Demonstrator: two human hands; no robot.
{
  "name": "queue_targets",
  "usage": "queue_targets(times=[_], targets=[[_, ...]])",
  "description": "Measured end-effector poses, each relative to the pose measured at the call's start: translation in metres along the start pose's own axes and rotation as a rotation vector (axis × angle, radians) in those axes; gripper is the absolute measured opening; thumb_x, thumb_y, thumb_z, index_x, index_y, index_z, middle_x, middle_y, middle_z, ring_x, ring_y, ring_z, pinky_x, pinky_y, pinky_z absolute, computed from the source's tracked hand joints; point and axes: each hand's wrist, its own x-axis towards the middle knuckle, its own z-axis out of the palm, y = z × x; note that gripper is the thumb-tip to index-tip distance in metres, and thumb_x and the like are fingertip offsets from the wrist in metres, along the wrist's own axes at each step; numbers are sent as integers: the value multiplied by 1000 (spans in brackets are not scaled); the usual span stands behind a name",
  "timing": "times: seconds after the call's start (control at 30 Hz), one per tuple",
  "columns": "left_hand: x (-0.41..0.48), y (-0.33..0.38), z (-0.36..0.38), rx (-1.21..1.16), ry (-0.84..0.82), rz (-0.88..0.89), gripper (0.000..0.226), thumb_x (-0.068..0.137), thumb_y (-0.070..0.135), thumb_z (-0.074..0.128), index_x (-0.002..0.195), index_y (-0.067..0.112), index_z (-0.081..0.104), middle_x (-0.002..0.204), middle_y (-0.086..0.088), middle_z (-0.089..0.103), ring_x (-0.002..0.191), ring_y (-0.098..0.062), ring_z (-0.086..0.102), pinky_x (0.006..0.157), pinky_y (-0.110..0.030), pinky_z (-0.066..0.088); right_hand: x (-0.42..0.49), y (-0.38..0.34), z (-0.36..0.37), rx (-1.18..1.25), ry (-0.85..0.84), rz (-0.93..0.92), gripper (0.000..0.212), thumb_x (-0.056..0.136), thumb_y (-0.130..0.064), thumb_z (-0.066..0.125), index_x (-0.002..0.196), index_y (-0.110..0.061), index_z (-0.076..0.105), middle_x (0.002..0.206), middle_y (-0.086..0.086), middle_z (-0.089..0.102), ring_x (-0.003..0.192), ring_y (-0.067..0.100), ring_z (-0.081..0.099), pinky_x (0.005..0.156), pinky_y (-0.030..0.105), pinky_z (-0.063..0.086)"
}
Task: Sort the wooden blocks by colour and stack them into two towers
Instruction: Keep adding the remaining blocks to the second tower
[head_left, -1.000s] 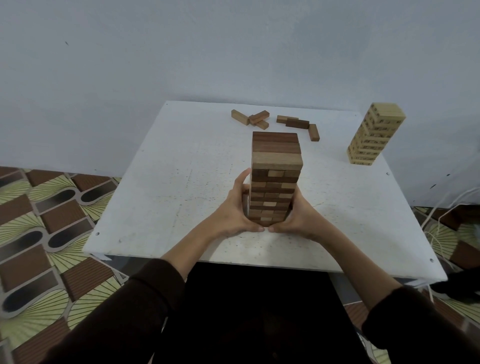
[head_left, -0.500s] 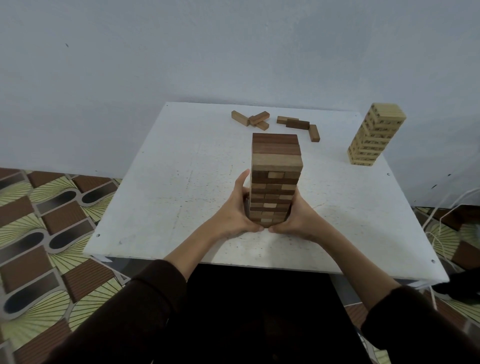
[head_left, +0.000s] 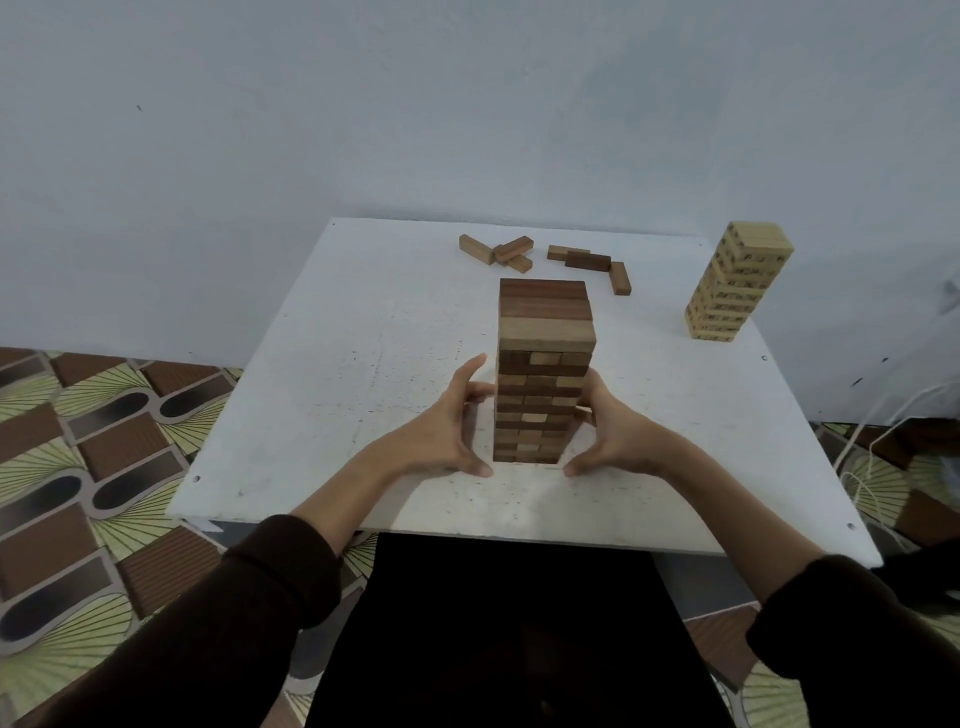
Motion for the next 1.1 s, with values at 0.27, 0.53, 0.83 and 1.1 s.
queue_targets(times=[0.27,0.53,0.83,1.1], targets=[[4,-4,-32,94,277,-41,52,84,-2,66,131,13,48,122,-1,57,118,-17,53,99,-24,44,23,5,-30,-138,225,56,48,87,6,55,131,-12,48,120,3,57,105,17,56,72,13,45],[79,-3,-67,280,397,-33,42,90,4,55,131,7,49,129,-5,52,109,-10,46,86,-18,37,101,-1,-60,-304,299,-40,26,91,5,48,111,-7,60,112,5,58,108,21,55,95,33,45],[179,7,-112,447,414,-30,53,92,3,50,142,8,33,147,-8,30,136,-27,23,104,-29,23,198,-21,-100,-470,346,-91,42,89,9,45,127,-7,52,135,7,44,127,23,38,94,13,22],[237,2,-129,672,247,-23,66,87,7,54,147,13,26,152,-5,24,138,-30,22,109,-43,27,249,-30,-102,-759,187,-152,64,87,13,33,142,-19,36,146,2,31,122,30,35,100,46,37]])
